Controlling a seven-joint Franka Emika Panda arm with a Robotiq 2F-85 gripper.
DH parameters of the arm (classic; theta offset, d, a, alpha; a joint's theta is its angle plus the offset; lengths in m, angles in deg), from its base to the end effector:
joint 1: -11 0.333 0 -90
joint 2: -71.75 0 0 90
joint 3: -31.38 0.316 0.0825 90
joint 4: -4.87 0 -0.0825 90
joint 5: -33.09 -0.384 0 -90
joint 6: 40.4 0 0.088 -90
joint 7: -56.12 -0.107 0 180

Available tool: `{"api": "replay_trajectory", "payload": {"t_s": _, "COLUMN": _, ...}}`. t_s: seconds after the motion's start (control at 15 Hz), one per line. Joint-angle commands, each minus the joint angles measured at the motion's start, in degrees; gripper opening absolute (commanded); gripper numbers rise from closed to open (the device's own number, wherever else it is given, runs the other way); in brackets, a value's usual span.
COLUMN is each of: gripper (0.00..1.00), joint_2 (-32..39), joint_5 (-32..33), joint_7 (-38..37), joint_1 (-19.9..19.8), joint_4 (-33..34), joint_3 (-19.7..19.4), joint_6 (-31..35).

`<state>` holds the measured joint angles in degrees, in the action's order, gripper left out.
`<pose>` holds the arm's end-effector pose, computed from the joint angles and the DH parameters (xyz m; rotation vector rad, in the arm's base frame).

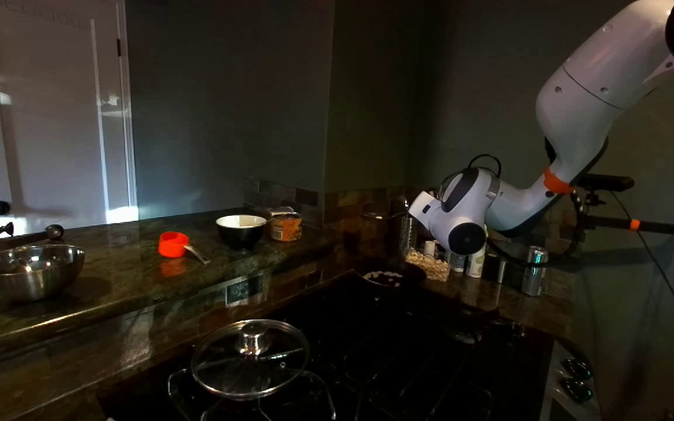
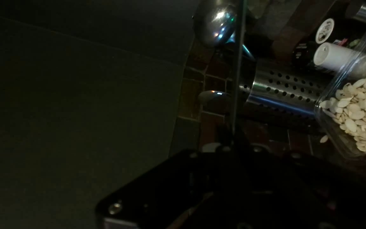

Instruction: Scoop the white chocolate pellets into the pan

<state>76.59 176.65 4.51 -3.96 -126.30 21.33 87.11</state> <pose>0.4878 -0.2476 0.3433 1.4092 0.6821 0.3052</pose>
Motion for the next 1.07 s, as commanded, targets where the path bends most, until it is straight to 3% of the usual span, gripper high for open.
{"api": "replay_trajectory", "payload": {"t_s": 0.0, "gripper": 0.01, "joint_2": -0.3, "joint_5": -0.2, "joint_7": 0.3, "joint_1": 0.5, "joint_4": -0.2, "joint_3": -0.4, "joint_6": 0.3}}
{"api": "replay_trajectory", "payload": {"t_s": 1.0, "gripper": 0.01, "joint_2": -2.0, "joint_5": 0.3, "joint_7": 10.6, "joint_1": -0.3, "joint_4": -7.4, "joint_3": -2.8, "joint_6": 0.3}}
